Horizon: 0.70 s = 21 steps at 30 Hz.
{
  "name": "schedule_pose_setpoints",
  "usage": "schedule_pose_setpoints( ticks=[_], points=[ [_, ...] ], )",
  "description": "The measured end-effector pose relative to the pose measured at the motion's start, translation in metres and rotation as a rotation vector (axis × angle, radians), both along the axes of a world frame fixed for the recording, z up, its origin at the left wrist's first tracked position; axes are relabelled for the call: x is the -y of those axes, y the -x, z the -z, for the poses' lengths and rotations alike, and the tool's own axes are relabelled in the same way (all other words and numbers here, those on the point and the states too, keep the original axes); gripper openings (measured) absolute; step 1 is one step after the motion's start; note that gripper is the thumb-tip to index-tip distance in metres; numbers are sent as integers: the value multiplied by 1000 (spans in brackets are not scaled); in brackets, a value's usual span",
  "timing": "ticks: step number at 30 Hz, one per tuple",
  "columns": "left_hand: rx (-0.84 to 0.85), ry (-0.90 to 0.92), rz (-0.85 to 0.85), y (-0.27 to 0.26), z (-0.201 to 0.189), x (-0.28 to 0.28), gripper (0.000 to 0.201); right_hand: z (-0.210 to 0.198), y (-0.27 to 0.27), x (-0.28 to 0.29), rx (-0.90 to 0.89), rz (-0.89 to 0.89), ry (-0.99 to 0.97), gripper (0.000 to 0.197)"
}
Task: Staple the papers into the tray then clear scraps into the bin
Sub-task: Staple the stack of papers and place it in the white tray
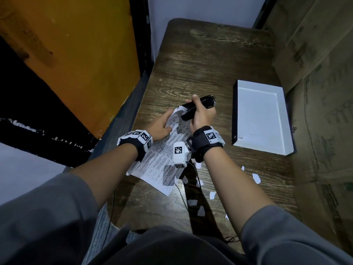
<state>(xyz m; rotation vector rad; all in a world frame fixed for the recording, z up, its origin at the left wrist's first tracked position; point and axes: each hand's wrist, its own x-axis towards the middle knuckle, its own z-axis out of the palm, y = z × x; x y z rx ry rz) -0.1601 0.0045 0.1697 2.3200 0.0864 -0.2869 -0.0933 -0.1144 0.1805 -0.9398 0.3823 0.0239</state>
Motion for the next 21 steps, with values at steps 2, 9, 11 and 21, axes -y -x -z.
schedule_pose_setpoints(
  ticks=[2, 9, 11, 21],
  points=[
    [-14, -1, -17, -1, -1, 1, 67, -1, -1, 0, -2, 25, -2, 17],
    [1, 25, -6, -8, 12, -2, 65, -3, -2, 2, -13, 60, -19, 14],
    [8, 35, -12, -8, 11, 1, 64, -5, -2, 2, -36, 83, 6, 13],
    [57, 22, 130, -1, 9, 16, 41, 5, -24, 13, -276, 198, 72, 15]
  ],
)
